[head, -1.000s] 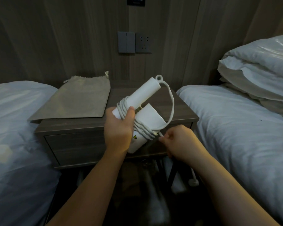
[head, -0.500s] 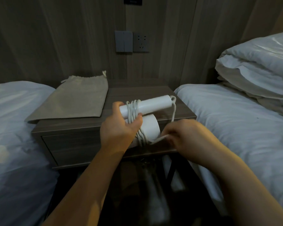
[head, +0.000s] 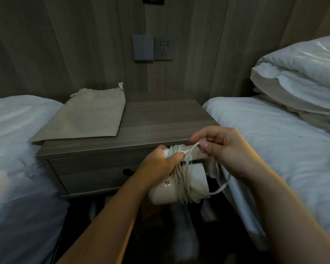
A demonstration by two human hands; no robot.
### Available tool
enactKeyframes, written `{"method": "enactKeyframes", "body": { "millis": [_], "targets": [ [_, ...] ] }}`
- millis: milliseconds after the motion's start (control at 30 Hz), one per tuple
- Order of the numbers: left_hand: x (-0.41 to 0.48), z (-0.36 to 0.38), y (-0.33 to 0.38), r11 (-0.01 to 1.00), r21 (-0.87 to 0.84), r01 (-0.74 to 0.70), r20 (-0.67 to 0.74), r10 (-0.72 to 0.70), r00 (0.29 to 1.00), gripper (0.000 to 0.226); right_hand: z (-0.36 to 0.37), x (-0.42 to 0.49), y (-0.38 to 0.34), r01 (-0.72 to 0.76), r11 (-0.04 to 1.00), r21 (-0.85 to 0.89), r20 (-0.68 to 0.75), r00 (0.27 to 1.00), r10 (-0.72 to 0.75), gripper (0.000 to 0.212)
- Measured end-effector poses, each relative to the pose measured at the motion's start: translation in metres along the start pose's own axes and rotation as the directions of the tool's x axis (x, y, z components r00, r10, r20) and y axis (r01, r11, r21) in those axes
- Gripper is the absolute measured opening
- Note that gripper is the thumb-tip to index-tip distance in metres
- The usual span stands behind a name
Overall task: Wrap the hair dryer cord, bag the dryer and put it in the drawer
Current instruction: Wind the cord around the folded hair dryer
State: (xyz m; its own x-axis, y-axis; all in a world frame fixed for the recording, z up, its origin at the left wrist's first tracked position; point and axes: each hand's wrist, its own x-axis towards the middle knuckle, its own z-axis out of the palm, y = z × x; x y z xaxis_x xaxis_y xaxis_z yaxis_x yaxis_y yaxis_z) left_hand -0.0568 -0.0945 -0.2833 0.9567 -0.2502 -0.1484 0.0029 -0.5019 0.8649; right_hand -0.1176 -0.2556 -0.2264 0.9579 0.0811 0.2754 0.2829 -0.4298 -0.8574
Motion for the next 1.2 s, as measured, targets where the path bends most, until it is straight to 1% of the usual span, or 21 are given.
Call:
{"method": "enactKeyframes", "body": {
  "millis": [100,133,167,200,233,300,333,433,467,533,600,700,800,900,1000,1033,1100,1133,1200],
  "targets": [
    [-0.001,0.001,0.0,0.994,-0.106,0.028,0.034,-0.024,0.999,0.03,0.004,0.005,0.012,-0.017,0.992,0.123,-0.128,0.991,0.033,0.041],
    [0.0,0.001,-0.001,0.992,-0.123,0.035,0.042,-0.031,0.999,0.028,0.006,0.006,0.013,-0.009,0.992,0.127,-0.174,0.984,0.031,0.04],
    [0.0,0.001,-0.001,0.99,-0.13,0.047,0.052,-0.04,0.998,0.028,0.008,0.007,0.015,0.004,0.996,0.087,-0.218,0.976,0.015,0.04],
    [0.0,0.001,-0.002,0.989,-0.133,0.059,0.063,-0.051,0.997,0.033,0.01,0.007,0.016,0.018,1.0,-0.003,-0.251,0.968,-0.019,0.037],
    [0.0,0.002,-0.001,0.989,-0.133,0.069,0.076,-0.059,0.995,0.041,0.012,0.008,0.017,0.036,0.989,-0.146,-0.266,0.961,-0.074,0.032],
    [-0.003,0.002,0.002,0.986,-0.136,0.096,0.093,-0.083,0.992,0.055,0.014,0.008,0.022,0.081,0.888,-0.452,-0.232,0.951,-0.204,0.021],
    [-0.003,0.003,0.002,0.984,-0.138,0.112,0.1,-0.099,0.99,0.057,0.014,0.008,0.024,0.099,0.833,-0.545,-0.198,0.95,-0.242,0.018],
    [-0.001,0.003,0.0,0.985,-0.118,0.128,0.128,-0.113,0.985,0.042,0.01,0.01,0.028,0.197,0.688,-0.699,-0.05,0.946,-0.321,0.012],
    [0.0,0.002,-0.001,0.985,-0.112,0.13,0.128,-0.116,0.985,0.041,0.009,0.011,0.029,0.224,0.64,-0.735,-0.003,0.943,-0.333,0.009],
    [-0.001,0.0,-0.002,0.986,-0.1,0.137,0.124,-0.124,0.984,0.048,0.008,0.011,0.03,0.22,0.589,-0.778,0.032,0.95,-0.312,0.006],
    [-0.001,-0.002,-0.002,0.985,-0.103,0.139,0.118,-0.127,0.985,0.053,0.009,0.009,0.028,0.17,0.592,-0.788,0.015,0.966,-0.257,0.006],
    [-0.003,-0.004,-0.001,0.982,-0.122,0.143,0.104,-0.131,0.986,0.054,0.014,0.007,0.022,0.135,0.678,-0.723,-0.012,0.978,-0.208,0.007],
    [-0.003,-0.005,-0.002,0.987,-0.104,0.125,0.086,-0.116,0.99,0.058,0.015,0.006,0.017,0.078,0.727,-0.682,-0.026,0.991,-0.131,0.008],
    [-0.001,-0.003,-0.002,0.989,-0.065,0.134,0.094,-0.128,0.987,0.059,0.011,0.004,0.017,0.037,0.744,-0.667,0.048,0.999,-0.006,0.017],
    [0.001,-0.006,-0.002,0.986,-0.057,0.158,0.088,-0.152,0.984,0.058,0.006,0.004,0.017,0.048,0.78,-0.625,0.208,0.972,0.107,0.022],
    [0.002,-0.007,-0.002,0.986,-0.054,0.156,0.087,-0.151,0.985,0.058,0.004,0.002,0.016,0.046,0.789,-0.613,0.269,0.951,0.153,0.03],
    [0.003,-0.01,-0.003,0.989,-0.031,0.142,0.078,-0.139,0.987,0.056,0.0,-0.001,0.012,0.022,0.797,-0.604,0.36,0.899,0.248,0.064],
    [0.004,-0.011,-0.002,0.991,-0.024,0.135,0.069,-0.133,0.989,0.055,0.0,-0.003,0.01,0.014,0.794,-0.608,0.378,0.884,0.274,0.077],
    [0.004,-0.013,-0.002,0.99,-0.034,0.134,0.053,-0.132,0.99,0.056,0.007,-0.004,0.006,0.066,0.766,-0.639,0.378,0.895,0.238,0.091]
  ]
}}
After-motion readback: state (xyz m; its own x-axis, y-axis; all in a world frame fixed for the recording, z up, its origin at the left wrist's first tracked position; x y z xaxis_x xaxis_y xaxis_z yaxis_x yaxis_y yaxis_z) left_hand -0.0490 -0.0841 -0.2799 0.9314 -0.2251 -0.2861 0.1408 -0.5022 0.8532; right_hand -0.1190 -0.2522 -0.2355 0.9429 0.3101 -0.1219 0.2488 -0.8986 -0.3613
